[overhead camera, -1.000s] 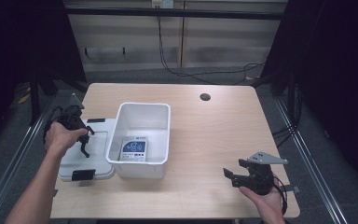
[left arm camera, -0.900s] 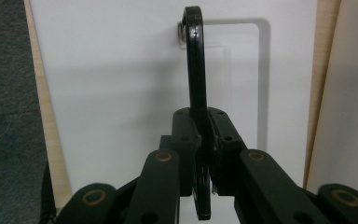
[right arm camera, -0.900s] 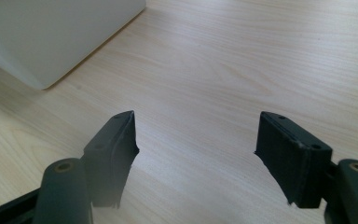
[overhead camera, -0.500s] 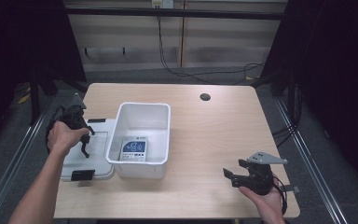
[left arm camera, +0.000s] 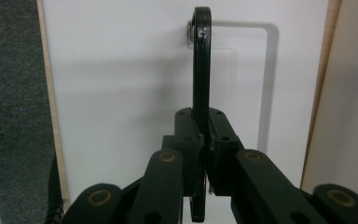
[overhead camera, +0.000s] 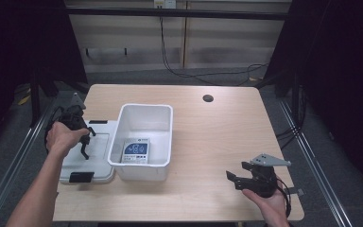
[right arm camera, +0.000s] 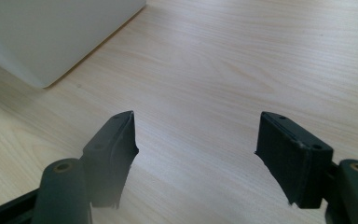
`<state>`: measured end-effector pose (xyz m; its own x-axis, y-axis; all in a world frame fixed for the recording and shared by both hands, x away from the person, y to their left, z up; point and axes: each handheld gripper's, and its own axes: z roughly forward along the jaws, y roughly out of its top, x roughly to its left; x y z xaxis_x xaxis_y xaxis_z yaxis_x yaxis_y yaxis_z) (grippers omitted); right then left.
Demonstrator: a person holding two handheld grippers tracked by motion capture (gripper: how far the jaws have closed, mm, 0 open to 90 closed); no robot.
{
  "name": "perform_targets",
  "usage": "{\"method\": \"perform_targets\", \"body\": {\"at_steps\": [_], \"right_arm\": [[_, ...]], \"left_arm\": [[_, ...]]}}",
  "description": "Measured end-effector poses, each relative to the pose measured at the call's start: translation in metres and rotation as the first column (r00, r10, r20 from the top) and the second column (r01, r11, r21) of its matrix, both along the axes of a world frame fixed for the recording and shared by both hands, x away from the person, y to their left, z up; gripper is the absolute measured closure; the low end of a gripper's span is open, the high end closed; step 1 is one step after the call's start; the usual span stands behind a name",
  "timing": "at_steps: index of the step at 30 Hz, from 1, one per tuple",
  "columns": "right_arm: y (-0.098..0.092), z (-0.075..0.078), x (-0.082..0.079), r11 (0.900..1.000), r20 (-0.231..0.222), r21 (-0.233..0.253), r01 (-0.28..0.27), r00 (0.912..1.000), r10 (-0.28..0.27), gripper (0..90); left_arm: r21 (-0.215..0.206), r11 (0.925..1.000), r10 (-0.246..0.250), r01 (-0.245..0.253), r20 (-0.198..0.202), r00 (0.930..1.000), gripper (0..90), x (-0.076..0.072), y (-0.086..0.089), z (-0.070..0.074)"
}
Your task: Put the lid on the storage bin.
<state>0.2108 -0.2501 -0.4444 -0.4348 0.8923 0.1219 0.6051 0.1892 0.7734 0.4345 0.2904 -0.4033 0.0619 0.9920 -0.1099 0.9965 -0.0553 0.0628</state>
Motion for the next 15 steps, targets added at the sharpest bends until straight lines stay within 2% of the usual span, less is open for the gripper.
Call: {"method": "perform_targets", "body": {"at_steps": [8, 9, 11, 12, 15], "right_arm": [[0.001, 0.000, 0.000, 1.000, -0.002, 0.000, -0.004, 1.0000, 0.004, 27.1], [0.001, 0.000, 0.000, 1.000, -0.004, 0.000, -0.003, 1.0000, 0.003, 27.0], [0.001, 0.000, 0.000, 1.000, -0.006, 0.002, 0.000, 1.0000, 0.000, 26.9], [0.001, 0.000, 0.000, 1.000, -0.006, 0.002, 0.000, 1.0000, 0.001, 26.9], [0.001, 0.000, 0.000, 1.000, -0.003, 0.000, -0.002, 1.0000, 0.002, 26.7]], "left_arm": [[-0.019, 0.9996, -0.022, 0.022, 0.006, 0.9997, 84.9, -0.003, 0.002, 0.011], [-0.014, 0.9998, -0.017, 0.017, 0.013, 0.9998, 84.9, -0.004, 0.001, 0.012], [-0.003, 0.9995, -0.031, 0.031, -0.001, 0.9995, 85.0, -0.005, 0.002, 0.014], [0.006, 0.9997, -0.025, 0.025, 0.009, 0.9997, 85.0, -0.005, 0.001, 0.015], [0.004, 0.9996, -0.027, 0.027, 0.008, 0.9996, 85.0, -0.006, 0.003, 0.019]]}}
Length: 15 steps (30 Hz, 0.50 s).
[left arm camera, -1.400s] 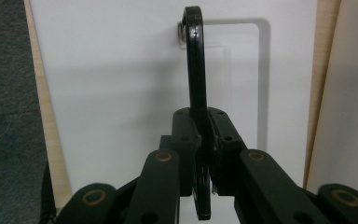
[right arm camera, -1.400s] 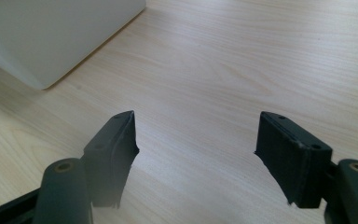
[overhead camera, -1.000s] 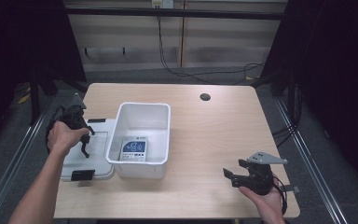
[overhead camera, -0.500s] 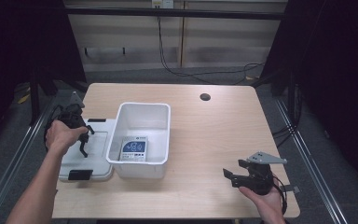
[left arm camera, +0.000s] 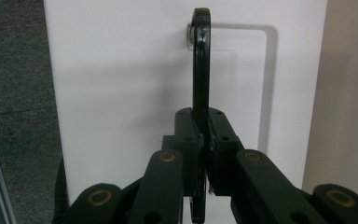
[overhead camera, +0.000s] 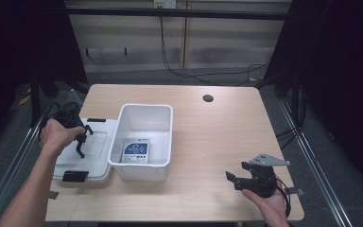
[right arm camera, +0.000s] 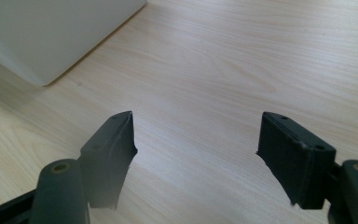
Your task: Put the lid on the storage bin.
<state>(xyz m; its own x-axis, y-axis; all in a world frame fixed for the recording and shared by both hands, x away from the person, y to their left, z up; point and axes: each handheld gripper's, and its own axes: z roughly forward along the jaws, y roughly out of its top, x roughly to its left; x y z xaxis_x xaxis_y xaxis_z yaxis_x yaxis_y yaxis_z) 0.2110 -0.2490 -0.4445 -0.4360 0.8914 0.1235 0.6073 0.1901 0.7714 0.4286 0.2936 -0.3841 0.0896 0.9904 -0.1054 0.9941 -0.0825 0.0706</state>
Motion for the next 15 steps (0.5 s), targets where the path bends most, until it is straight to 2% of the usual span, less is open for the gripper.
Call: {"method": "perform_targets", "body": {"at_steps": [7, 15], "right_arm": [[0.000, 0.000, 0.000, 1.000, -0.002, 0.001, 0.003, 1.0000, -0.002, 26.3], [-0.001, 0.000, 0.000, 1.000, -0.001, -0.007, 0.026, 0.9997, -0.026, 20.6]], "left_arm": [[-0.011, 0.9999, -0.005, 0.005, 0.014, 0.9999, 85.0, -0.002, 0.004, 0.011], [0.005, 0.9999, -0.014, 0.014, 0.030, 0.9995, 85.0, -0.007, 0.009, 0.024]]}}
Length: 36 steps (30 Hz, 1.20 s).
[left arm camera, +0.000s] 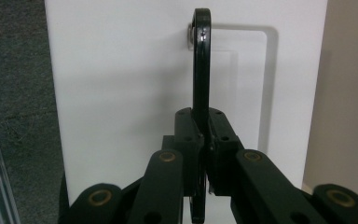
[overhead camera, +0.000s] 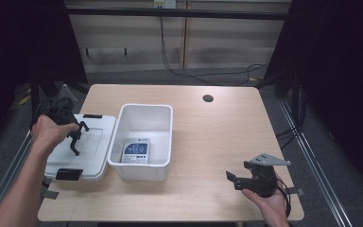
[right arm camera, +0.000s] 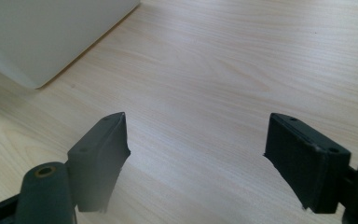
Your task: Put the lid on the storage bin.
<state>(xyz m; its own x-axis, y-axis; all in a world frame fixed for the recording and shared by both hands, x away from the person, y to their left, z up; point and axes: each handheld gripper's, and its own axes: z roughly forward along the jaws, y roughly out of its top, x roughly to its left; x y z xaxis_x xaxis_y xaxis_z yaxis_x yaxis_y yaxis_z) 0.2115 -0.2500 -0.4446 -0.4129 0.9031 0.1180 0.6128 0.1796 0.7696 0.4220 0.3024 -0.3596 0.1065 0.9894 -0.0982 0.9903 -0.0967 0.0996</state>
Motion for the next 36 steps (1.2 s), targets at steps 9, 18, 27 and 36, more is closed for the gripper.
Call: {"method": "perform_targets", "body": {"at_steps": [9, 18, 27, 36], "right_arm": [[0.001, 0.000, 0.001, 1.000, -0.001, -0.011, 0.000, 1.0000, 0.000, 17.9], [0.001, -0.001, 0.001, 1.000, -0.005, -0.011, -0.004, 1.0000, 0.004, 17.8], [0.001, -0.001, 0.001, 1.000, -0.009, -0.011, -0.006, 0.9999, 0.006, 17.3], [0.002, -0.001, 0.002, 1.000, -0.015, -0.010, -0.012, 0.9998, 0.012, 17.4]], "left_arm": [[0.011, 0.9999, -0.009, 0.009, 0.010, 0.9999, 85.1, -0.002, 0.002, 0.013], [0.022, 0.9995, -0.023, 0.023, 0.015, 0.9996, 85.0, -0.003, 0.003, 0.023], [0.015, 0.9997, -0.022, 0.021, 0.026, 0.9994, 85.0, -0.006, 0.005, 0.036], [0.018, 0.9993, -0.034, 0.034, 0.027, 0.9991, 85.0, -0.006, 0.003, 0.044]]}}
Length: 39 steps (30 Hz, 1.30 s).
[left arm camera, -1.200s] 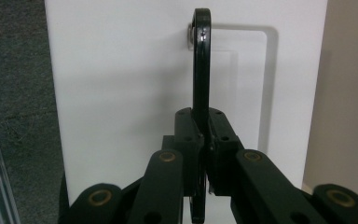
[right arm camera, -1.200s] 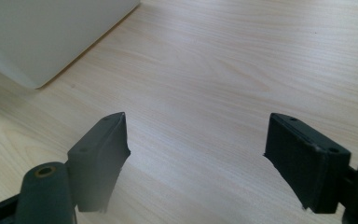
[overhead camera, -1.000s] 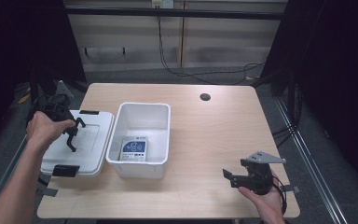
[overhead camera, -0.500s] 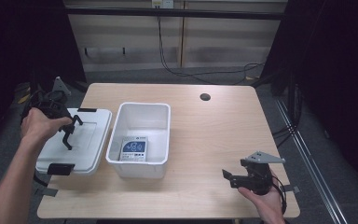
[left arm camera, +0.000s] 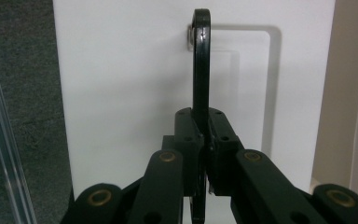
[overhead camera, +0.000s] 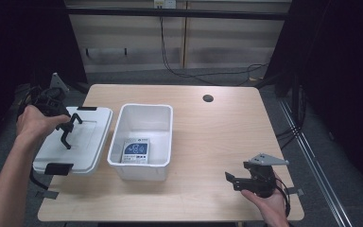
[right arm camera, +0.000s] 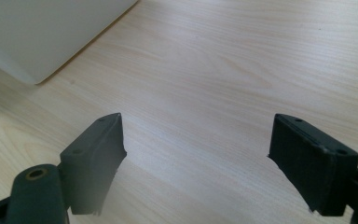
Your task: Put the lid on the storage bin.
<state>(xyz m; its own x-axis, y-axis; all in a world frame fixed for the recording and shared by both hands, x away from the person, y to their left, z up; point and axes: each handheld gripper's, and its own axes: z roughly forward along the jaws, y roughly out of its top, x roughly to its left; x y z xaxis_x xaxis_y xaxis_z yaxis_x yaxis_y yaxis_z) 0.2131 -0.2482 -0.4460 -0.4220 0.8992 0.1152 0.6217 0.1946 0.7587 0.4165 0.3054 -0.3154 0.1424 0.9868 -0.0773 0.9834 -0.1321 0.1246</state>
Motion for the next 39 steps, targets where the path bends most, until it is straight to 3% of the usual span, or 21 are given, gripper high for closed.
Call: {"method": "perform_targets", "body": {"at_steps": [8, 10, 21, 39], "right_arm": [[0.000, 0.000, 0.000, 1.000, -0.001, -0.004, 0.000, 1.0000, 0.000, 17.3], [0.000, 0.000, 0.000, 1.000, -0.001, -0.002, 0.001, 1.0000, -0.001, 17.3], [0.000, 0.000, 0.000, 1.000, -0.005, -0.001, 0.003, 1.0000, -0.003, 17.4], [0.000, -0.001, 0.001, 1.000, -0.007, -0.001, 0.001, 1.0000, -0.001, 17.5]], "left_arm": [[-0.014, 0.9997, -0.019, 0.019, 0.013, 0.9997, 85.0, -0.002, -0.003, 0.013], [-0.015, 0.9999, -0.005, 0.006, 0.028, 0.9996, 84.9, -0.002, -0.004, 0.017], [-0.018, 0.9995, -0.025, 0.025, 0.024, 0.9994, 84.9, -0.003, -0.007, 0.024], [-0.035, 0.9971, -0.066, 0.067, 0.040, 0.9971, 85.0, -0.004, -0.032, 0.041]]}}
